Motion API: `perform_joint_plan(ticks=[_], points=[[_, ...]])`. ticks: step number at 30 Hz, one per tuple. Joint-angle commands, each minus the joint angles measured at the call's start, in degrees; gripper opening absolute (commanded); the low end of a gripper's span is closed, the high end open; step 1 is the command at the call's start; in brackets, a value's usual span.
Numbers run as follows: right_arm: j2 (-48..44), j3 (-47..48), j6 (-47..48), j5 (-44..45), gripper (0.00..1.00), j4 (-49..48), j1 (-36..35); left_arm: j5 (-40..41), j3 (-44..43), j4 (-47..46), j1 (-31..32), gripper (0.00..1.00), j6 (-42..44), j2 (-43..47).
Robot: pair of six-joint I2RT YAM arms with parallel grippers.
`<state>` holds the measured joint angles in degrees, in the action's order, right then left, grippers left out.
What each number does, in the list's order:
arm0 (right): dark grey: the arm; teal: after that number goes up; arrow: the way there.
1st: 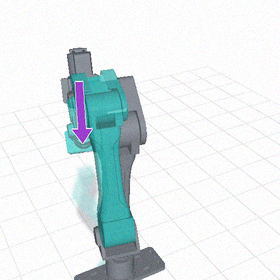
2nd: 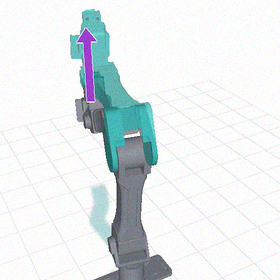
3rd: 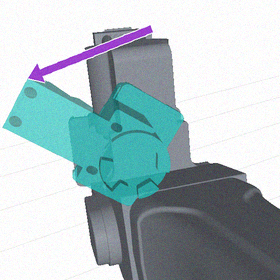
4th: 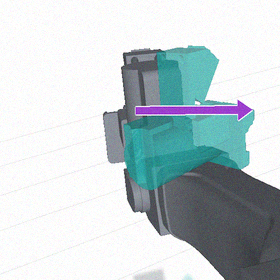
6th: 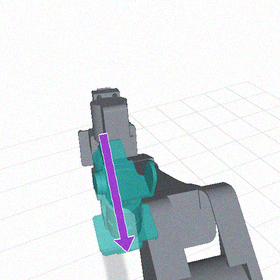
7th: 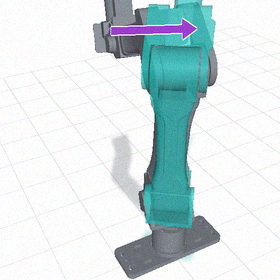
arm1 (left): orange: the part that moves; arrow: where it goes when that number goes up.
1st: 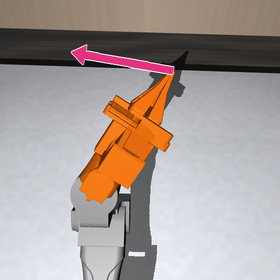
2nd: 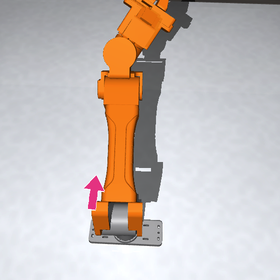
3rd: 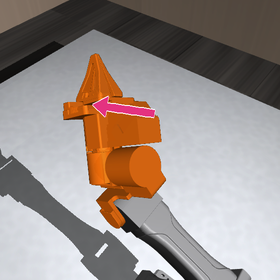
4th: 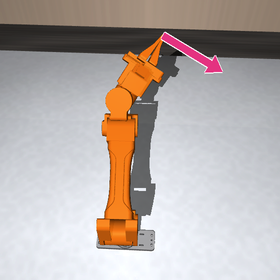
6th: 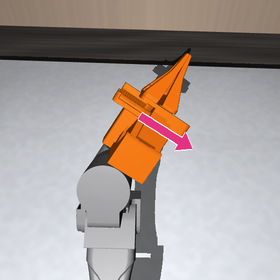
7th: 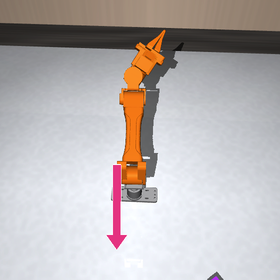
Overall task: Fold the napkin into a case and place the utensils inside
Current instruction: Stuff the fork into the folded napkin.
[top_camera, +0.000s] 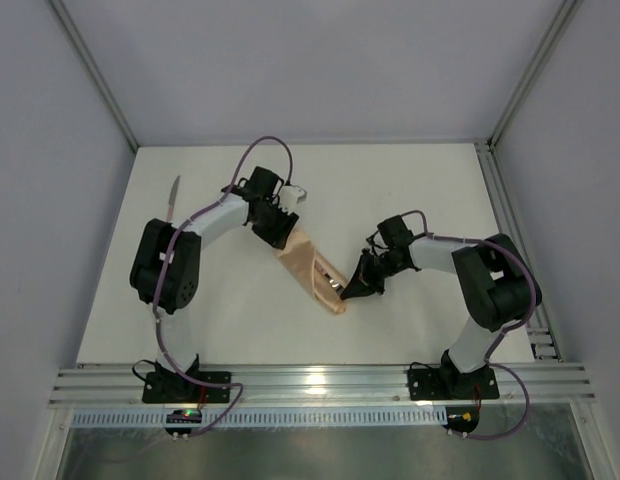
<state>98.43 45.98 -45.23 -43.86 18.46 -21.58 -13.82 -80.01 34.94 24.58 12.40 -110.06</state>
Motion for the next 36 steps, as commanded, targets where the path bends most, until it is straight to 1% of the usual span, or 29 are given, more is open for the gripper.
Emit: perform_joint_plan(ticks=[1, 5, 6, 8, 9, 13, 15, 16, 18, 19, 21, 22, 23, 24, 25, 26, 27, 28, 29, 31, 34, 36], points=[[0.4, 2.4, -0.2, 0.6, 0.03, 0.4, -0.3, -1.8, -0.4, -2.9, 0.0, 0.5, -0.5, 0.4], [1.2, 3.7, 0.3, 1.1, 0.11, 1.1, -0.4, -1.7, -0.9, -2.3, 0.0, 0.51, -0.5, 0.9], [1.1, 4.5, 1.5, 2.3, 0.19, 2.0, -0.4, -1.6, -1.0, -2.0, 0.0, 0.5, -0.3, 1.1], [0.5, 5.0, 2.4, 3.2, 0.3, 3.9, -0.3, -1.6, -1.0, -1.7, 0.0, 0.51, 0.1, 1.9], [0.2, 5.4, 2.9, 3.8, 0.38, 4.6, -0.3, -1.6, -1.0, -1.6, 0.0, 0.51, 0.2, 2.2], [-3.1, 6.9, 4.3, 6.5, 0.47, 7.1, -0.8, -1.6, -2.0, -0.8, -0.7, 0.5, 0.3, 4.0], [-4.4, 9.4, 6.4, 8.2, 0.48, 10.1, -1.3, -1.8, -2.6, 0.5, -0.9, 0.51, 0.4, 5.1], [-4.9, 10.4, 7.3, 9.0, 0.6, 11.4, -1.7, -1.6, -3.0, 0.8, -1.4, 0.51, 0.3, 5.6], [-6.8, 12.3, 9.5, 12.2, 0.73, 14.8, -2.1, -0.9, -3.8, 2.1, -2.0, 0.51, 0.2, 7.1], [-7.5, 12.6, 9.9, 13.4, 0.84, 15.7, -2.1, 0.5, -4.3, 2.5, -3.0, 0.52, 0.2, 7.6], [-10.9, 12.6, 11.1, 17.6, 0.99, 17.7, -2.1, 2.9, -6.0, 3.8, -4.7, 0.54, -0.5, 8.6], [-12.0, 12.6, 11.7, 19.3, 1.0, 18.4, -2.1, 4.1, -6.6, 4.0, -7.6, 0.56, -1.1, 8.8], [-13.1, 12.7, 12.1, 21.9, 0.99, 19.5, -2.1, 6.2, -7.3, 3.8, -9.6, 0.61, -1.6, 9.0], [-15.1, 13.3, 13.1, 23.0, 0.99, 19.9, -2.2, 7.0, -8.4, 3.0, -11.7, 0.63, -3.2, 8.7], [-16.0, 13.8, 13.8, 24.1, 0.99, 20.3, -2.2, 8.0, -9.0, 2.5, -16.2, 0.65, -3.8, 8.2], [-16.9, 14.4, 14.6, 25.4, 0.99, 21.4, -2.2, 10.3, -9.7, 2.2, -18.3, 0.68, -4.0, 7.5], [-18.3, 15.9, 16.3, 28.2, 0.99, 21.9, -2.5, 12.0, -11.4, 1.6, -20.2, 0.7, -3.8, 5.4], [-18.9, 16.8, 17.3, 30.0, 1.0, 22.6, -2.8, 13.2, -12.3, 1.5, -23.3, 0.71, -3.0, 4.1], [-19.4, 17.6, 18.0, 31.5, 0.99, 23.5, -3.1, 15.8, -13.1, 1.3, -24.3, 0.72, -2.7, 2.6], [-20.7, 19.1, 19.5, 34.8, 0.99, 23.6, -4.4, 15.8, -16.0, 1.9, -29.6, 0.73, -2.4, -2.2], [-21.3, 20.2, 20.2, 36.5, 0.99, 24.3, -6.6, 14.0, -19.9, 3.3, -34.3, 0.74, -2.6, -6.5], [-21.2, 21.1, 20.6, 37.2, 1.0, 25.4, -7.9, 14.0, -21.1, 3.9, -35.7, 0.74, -2.2, -9.3]])
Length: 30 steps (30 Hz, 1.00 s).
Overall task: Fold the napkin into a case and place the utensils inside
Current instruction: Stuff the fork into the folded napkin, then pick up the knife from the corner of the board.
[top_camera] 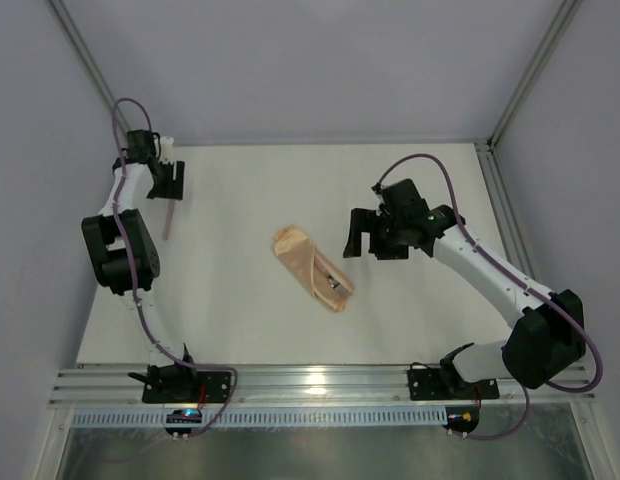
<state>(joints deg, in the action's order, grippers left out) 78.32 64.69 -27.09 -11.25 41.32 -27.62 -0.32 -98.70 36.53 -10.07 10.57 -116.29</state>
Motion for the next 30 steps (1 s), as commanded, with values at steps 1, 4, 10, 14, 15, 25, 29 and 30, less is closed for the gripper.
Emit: perform_joint_plan(ticks=[1, 4, 10, 14, 15, 25, 29, 30], points=[[-1.0, 2.5, 2.9, 5.3, 0.99, 2.9, -3.1, -2.2, -3.5, 2.8, -2.0, 0.74, -0.1, -4.0], [-1.2, 2.9, 3.4, 5.5, 0.99, 3.1, -4.6, -5.2, -4.3, 3.7, -2.6, 0.73, 1.8, -6.9], [-3.1, 2.8, 3.5, 6.8, 0.99, 3.0, -5.7, -1.3, -7.1, 4.9, -2.7, 0.66, 3.6, -12.7], [-5.1, 2.0, 3.7, 8.0, 0.95, 3.0, -5.9, 1.0, -8.4, 6.3, -2.8, 0.4, 4.5, -15.6], [-5.6, 1.9, 4.0, 8.3, 0.93, 3.2, -6.0, 0.5, -8.4, 7.6, -2.8, 0.36, 4.5, -16.1], [-6.3, 6.9, 11.1, 8.1, 0.88, 3.2, -6.1, -15.8, 3.2, 5.0, -2.6, 0.0, 10.9, -7.5], [-8.4, 9.2, 16.5, 3.2, 0.99, -1.4, -6.1, -21.9, 8.9, 7.1, -2.1, 0.0, 21.7, 5.4], [-9.3, 9.3, 17.4, 1.9, 0.99, -3.1, -6.1, -23.1, 9.4, 8.8, -1.9, 0.0, 24.3, 7.3]])
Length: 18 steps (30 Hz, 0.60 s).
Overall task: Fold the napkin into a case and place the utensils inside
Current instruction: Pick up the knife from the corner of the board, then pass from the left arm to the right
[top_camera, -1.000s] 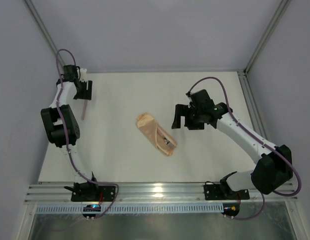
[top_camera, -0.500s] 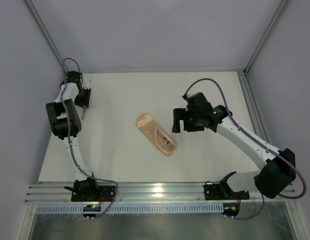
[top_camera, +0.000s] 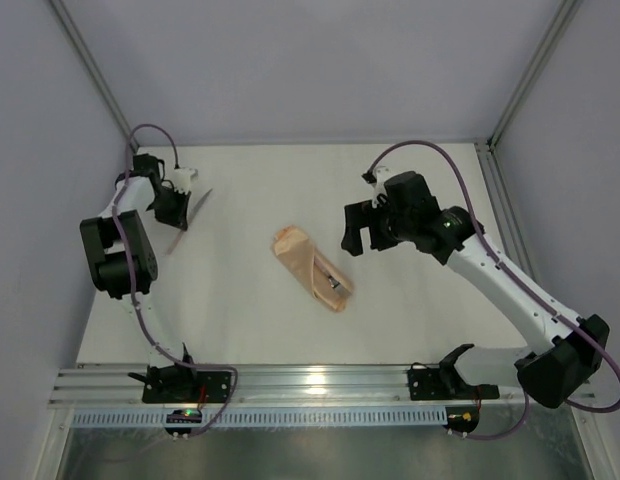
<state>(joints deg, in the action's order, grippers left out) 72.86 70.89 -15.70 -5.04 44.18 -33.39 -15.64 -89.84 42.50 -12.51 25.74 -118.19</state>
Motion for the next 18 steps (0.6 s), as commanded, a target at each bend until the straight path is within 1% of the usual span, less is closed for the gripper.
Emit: perform_joint_plan(ticks=[1, 2, 3, 4, 5, 6, 7, 8, 9, 10, 11, 12, 13, 14, 15, 16, 17, 18], points=[[-6.0, 2.6, 6.6, -6.0, 0.99, -10.2, -0.4, -10.0, 1.9, 6.1, 0.7, 0.0, 13.9, 12.7], [-7.3, 2.6, 6.7, -6.3, 0.99, -12.7, -0.4, -11.1, 2.0, 6.1, 0.7, 0.0, 14.0, 12.7], [-8.3, 1.7, 6.6, -6.5, 0.99, -15.1, -0.4, -12.3, 3.3, 10.2, 1.2, 0.0, 19.6, 16.0], [-9.6, 1.0, 6.8, -6.9, 0.99, -17.7, -0.4, -13.4, 4.1, 12.5, 1.5, 0.0, 22.6, 17.9], [-10.7, 0.1, 7.2, -7.4, 0.99, -23.0, -0.4, -15.1, 4.9, 14.8, 2.0, 0.0, 26.0, 19.6], [-12.5, -1.5, 7.4, -8.1, 0.99, -25.4, -0.4, -15.3, 6.9, 19.9, 3.3, 0.0, 29.5, 23.5], [-13.1, -2.1, 7.1, -8.1, 1.0, -27.5, -0.4, -15.0, 7.7, 22.4, 4.3, 0.0, 36.2, 25.4], [-13.4, -2.4, 6.7, -8.3, 0.99, -29.3, -0.4, -13.3, 8.6, 24.6, 5.7, 0.0, 38.7, 27.3], [-13.2, -2.4, 6.3, -9.3, 0.99, -29.7, -0.4, -12.7, 9.2, 27.2, 9.1, 0.0, 41.1, 29.0], [-12.8, -2.1, 7.2, -11.6, 0.99, -29.8, -0.4, -11.9, 10.1, 31.9, 10.8, 0.0, 45.2, 31.9], [-12.1, -0.9, 8.4, -15.3, 0.99, -29.6, -0.3, -10.0, 10.6, 33.9, 15.3, 0.0, 47.1, 33.4], [-10.9, 0.5, 8.9, -18.7, 0.99, -28.8, -0.4, -8.4, 10.9, 36.0, 17.4, 0.0, 48.9, 34.8], [-7.3, 2.0, 8.5, -25.0, 0.81, -25.9, -0.4, -7.2, 10.8, 39.4, 19.5, 0.0, 51.1, 36.8], [-5.1, 3.8, 7.9, -27.7, 0.72, -24.1, -0.4, -6.4, 10.0, 41.0, 21.5, 0.0, 51.9, 37.2], [-2.8, 6.9, 7.2, -29.7, 0.67, -22.1, -0.4, -4.3, 8.8, 42.0, 24.6, 0.0, 52.1, 37.3], [1.7, 8.3, 5.7, -32.6, 0.66, -18.1, -0.5, -2.9, 8.3, 41.4, 26.1, 0.0, 52.7, 39.2], [3.6, 9.2, 5.2, -34.6, 0.66, -16.9, -0.5, -0.9, 8.7, 40.9, 27.8, 0.0, 56.8, 40.5], [5.4, 9.9, 4.5, -36.4, 0.66, -16.2, -0.5, 1.0, 9.2, 39.8, 31.8, 0.0, 58.4, 41.7]])
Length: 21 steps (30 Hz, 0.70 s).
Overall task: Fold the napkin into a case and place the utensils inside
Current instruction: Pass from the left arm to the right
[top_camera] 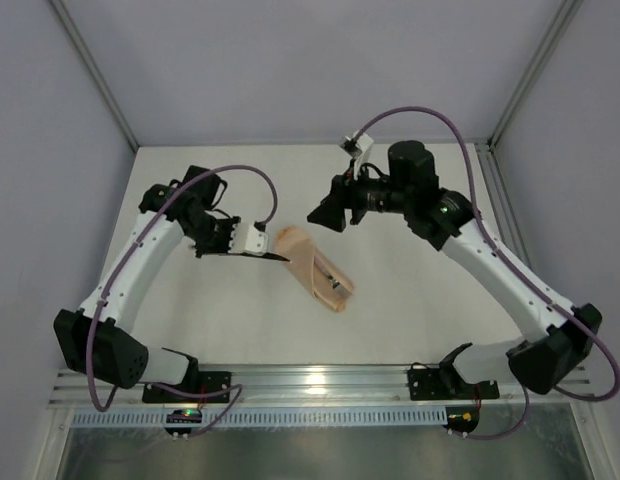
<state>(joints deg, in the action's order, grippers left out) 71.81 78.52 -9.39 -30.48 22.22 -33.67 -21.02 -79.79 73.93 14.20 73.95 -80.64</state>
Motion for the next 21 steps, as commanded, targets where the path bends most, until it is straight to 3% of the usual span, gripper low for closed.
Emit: perform_joint_plan(ticks=[1, 3, 9, 13, 21], points=[[8.1, 2.3, -2.4, -12.7, 0.66, 6.2, -0.5, 9.9, -0.3, 7.2, 7.3, 0.0, 10.9, 5.1], [11.5, 2.8, -2.0, -15.9, 0.66, 8.0, -2.5, 12.2, -0.5, 6.8, 14.8, 0.0, 11.6, 6.4], [13.2, -1.9, -1.0, -15.8, 0.66, 10.7, -10.8, 15.6, 0.1, 5.6, 28.1, 0.0, 10.3, 9.7], [10.2, -9.4, -6.5, -17.0, 0.64, 1.7, -12.6, 16.4, 0.8, 6.0, 31.5, 0.0, 8.9, 9.5], [10.3, -15.0, -9.3, -14.9, 0.57, -1.9, -14.2, 14.9, -2.3, 5.9, 32.2, 0.0, 7.4, 8.0]])
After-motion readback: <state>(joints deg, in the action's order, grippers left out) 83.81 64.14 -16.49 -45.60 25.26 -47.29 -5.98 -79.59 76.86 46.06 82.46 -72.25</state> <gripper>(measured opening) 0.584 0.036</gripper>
